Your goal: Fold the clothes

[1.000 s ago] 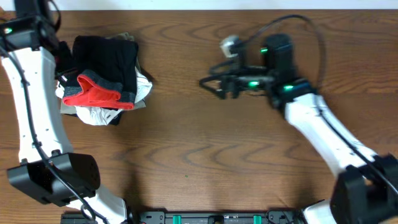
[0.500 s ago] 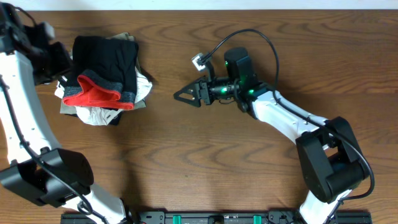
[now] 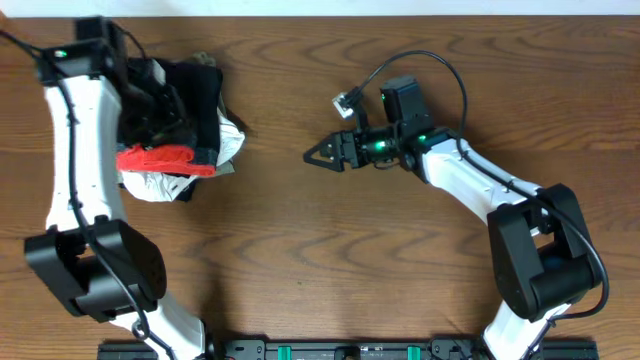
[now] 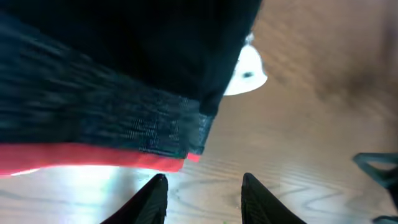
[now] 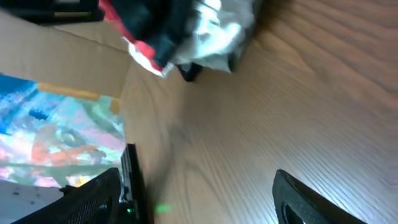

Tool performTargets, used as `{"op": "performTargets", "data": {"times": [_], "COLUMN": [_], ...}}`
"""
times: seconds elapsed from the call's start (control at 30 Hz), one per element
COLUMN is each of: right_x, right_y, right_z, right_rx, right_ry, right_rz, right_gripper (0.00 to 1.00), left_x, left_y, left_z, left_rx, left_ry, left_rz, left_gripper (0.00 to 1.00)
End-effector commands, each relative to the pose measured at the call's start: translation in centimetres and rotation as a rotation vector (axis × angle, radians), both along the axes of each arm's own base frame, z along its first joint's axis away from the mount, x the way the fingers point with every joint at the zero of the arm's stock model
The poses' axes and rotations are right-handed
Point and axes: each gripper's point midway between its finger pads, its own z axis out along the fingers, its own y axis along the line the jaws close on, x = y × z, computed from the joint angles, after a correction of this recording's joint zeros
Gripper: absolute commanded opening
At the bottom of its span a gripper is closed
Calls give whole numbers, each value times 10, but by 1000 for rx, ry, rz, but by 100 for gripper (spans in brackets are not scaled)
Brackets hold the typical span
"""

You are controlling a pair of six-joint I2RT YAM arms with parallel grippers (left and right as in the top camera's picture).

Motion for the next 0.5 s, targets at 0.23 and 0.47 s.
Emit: {"op": "performTargets", "data": {"times": [0.23,0.47], "right_x": [17,15], "right_y": [-62,-66], "right_z": [-39,-40], "right_rx": [-219,-226], "right_ry": [24,30], "right_rz": [-122,-120], "right_gripper": [81,80], "left_x": [-10,1], "left_y": [23,23], "left_z": [-22,-28], "left_rx": [140,151], "left_ry": [74,33], "left_rz": [55,53], "left_gripper": [40,40]}}
